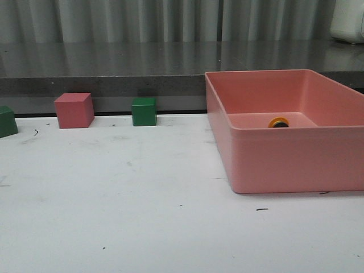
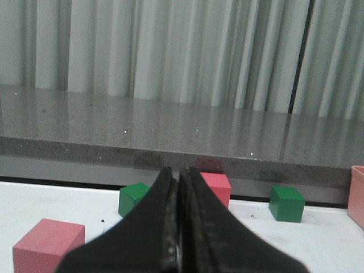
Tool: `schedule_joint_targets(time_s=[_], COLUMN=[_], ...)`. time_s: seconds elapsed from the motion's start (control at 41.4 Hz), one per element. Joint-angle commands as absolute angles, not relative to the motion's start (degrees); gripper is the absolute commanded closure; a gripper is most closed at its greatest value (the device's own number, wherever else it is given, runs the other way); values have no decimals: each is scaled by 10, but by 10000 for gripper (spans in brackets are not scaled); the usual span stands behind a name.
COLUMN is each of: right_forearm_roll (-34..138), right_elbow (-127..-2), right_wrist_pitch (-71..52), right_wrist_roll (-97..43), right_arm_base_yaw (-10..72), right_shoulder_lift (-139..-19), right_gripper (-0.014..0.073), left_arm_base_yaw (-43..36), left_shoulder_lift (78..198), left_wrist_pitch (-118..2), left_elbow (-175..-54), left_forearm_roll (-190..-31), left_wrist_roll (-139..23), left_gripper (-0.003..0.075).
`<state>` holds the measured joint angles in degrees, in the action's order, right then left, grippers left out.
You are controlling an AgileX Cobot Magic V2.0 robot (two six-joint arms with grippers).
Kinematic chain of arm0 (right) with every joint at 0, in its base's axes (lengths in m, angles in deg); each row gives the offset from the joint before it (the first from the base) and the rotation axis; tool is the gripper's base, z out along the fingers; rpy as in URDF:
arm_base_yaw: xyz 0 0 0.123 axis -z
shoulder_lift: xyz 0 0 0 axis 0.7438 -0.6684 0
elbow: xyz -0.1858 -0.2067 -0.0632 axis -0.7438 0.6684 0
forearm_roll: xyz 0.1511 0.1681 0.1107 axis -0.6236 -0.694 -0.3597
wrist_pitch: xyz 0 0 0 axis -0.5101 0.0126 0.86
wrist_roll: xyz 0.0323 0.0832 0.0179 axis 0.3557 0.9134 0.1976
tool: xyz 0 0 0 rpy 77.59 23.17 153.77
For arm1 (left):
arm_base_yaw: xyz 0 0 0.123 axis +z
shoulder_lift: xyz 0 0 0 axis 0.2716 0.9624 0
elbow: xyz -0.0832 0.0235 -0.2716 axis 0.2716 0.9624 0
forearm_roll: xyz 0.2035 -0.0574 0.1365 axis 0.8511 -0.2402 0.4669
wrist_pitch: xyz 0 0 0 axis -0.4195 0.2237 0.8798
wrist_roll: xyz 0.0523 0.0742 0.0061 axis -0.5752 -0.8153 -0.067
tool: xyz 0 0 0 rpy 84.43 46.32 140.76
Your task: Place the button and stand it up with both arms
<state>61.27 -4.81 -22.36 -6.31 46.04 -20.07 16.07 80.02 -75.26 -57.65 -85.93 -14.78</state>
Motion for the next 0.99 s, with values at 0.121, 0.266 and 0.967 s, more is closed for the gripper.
schedule_joint_targets(time_s=[0.121,0.266,0.967], right_forearm_roll=[613,613,648], right_elbow=[-212,-313,-435], right_wrist_pitch=[-140,-60,80], right_wrist_roll=[-67,-67,-67], right_arm_base_yaw=[461,461,461], right_shoulder_lift=[-222,-297,-553], right_gripper=[662,662,662], left_arm_base_yaw=[156,156,156], left_shoulder_lift=[797,852,1155], left_wrist_pitch=[-685,-567,-383], left_elbow=[-728,-853,-1016], left_forearm_roll=[-863,-863,-866], left_wrist_roll=[-147,-147,-147], left_gripper=[740,740,740])
